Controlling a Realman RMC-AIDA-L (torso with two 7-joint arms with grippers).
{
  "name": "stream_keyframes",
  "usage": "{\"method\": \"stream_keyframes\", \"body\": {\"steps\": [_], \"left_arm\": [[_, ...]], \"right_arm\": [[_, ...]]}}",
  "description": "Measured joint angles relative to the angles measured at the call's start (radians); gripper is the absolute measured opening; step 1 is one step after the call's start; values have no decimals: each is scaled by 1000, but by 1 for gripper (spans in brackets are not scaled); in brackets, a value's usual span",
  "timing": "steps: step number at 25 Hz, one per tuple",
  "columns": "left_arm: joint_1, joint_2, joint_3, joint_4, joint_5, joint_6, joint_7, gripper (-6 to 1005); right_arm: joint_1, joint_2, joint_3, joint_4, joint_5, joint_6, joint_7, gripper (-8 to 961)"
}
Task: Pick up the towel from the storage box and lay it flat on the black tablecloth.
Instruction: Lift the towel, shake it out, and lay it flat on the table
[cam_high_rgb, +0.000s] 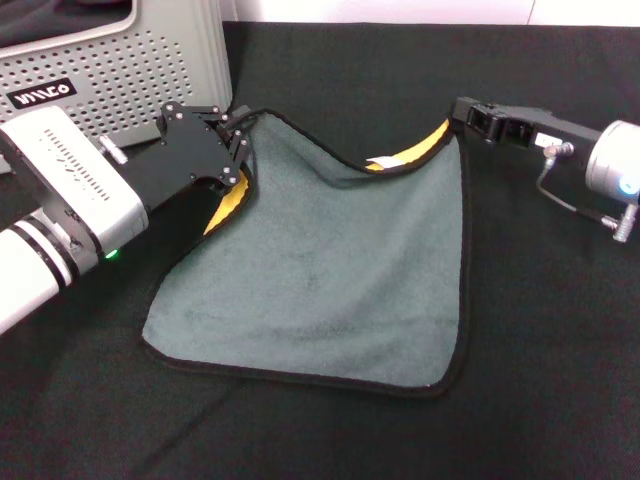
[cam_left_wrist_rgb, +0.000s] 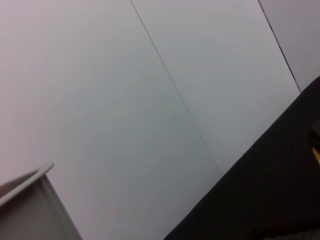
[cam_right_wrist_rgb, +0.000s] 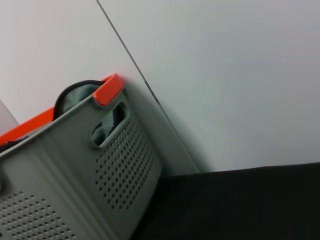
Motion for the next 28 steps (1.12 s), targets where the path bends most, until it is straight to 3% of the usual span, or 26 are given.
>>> {"method": "stream_keyframes", "body": {"steps": [12,17,28], "left_arm": [[-14,-4,-1,-5,-3,-89,76,30],[-26,-5,4,-28,-72,-99,140,30],[-45,-6,5,-64,-117,-104,202,30]], "right_arm": [[56,0,-12,16,-5,-98,1,2],[85,0,-24,41,-6,-110,1,2],[89,0,-53,47,-5,-134,27,10]]}}
